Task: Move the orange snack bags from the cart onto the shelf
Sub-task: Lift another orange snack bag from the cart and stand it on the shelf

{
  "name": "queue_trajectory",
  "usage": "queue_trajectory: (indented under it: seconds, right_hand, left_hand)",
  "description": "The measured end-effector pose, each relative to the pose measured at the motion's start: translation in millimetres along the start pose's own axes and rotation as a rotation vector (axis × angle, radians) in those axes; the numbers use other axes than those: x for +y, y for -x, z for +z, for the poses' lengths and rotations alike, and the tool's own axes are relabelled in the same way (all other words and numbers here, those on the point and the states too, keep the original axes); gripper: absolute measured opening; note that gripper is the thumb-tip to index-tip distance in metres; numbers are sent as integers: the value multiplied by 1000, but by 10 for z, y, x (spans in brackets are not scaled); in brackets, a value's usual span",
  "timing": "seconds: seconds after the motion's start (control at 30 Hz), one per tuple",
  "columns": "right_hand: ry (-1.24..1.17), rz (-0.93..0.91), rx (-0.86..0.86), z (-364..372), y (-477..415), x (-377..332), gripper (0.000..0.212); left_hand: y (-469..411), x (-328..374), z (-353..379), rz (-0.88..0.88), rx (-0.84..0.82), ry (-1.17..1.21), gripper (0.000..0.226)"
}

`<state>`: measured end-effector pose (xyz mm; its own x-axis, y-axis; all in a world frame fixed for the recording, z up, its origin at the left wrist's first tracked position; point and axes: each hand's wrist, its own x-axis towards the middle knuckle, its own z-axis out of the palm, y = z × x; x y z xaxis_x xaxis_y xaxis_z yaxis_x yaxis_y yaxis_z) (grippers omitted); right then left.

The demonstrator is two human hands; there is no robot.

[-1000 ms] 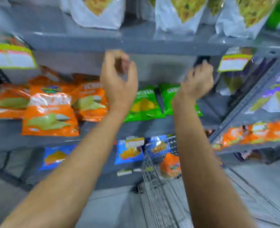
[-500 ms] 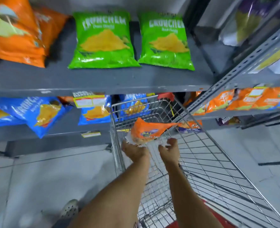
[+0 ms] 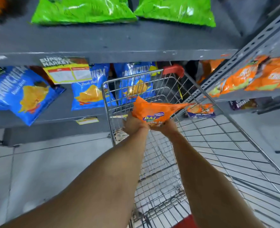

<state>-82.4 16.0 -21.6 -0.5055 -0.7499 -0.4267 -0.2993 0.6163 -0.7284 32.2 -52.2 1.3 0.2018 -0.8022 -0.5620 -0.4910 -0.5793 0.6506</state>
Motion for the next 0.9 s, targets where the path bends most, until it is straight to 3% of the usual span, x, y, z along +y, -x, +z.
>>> queue_trajectory:
  seconds: [0.1,0.2,0.27,0.37,0.47,0.57,0.7,0.9]
  right_hand:
    - [-36,12,35,-60,91,-28,56]
    - [-50,23,52,-217,320,-116,40]
    - [-66,0,54,-332,505,-244,32]
    - [-55,-32,92,-459,826,-512,31]
    - [-100,-76,180,-540,1123,-829,32]
    - [-188,-164,212,-622,1377,-1191,32]
    - [-207,-305,266,-765,1651,-1786,14]
    - [-198,-593,387,-924,1963,-2866,12]
  left_hand:
    - [101,57,-93,82,-2,-127,20]
    - [281,139,-309,197,-112,-212,5]
    - [421,243,-531,259,-177,-242,20]
    - [650,428,-925,382,-220,-231,10]
    - [864,612,-1333,493,-267,-226,40]
    - [1008,809,-1737,596,-266,-172,47]
    - [1114,1100,-2268,706,-281,-72,45]
    - [1271,1644,-3184,932,-189,191,49]
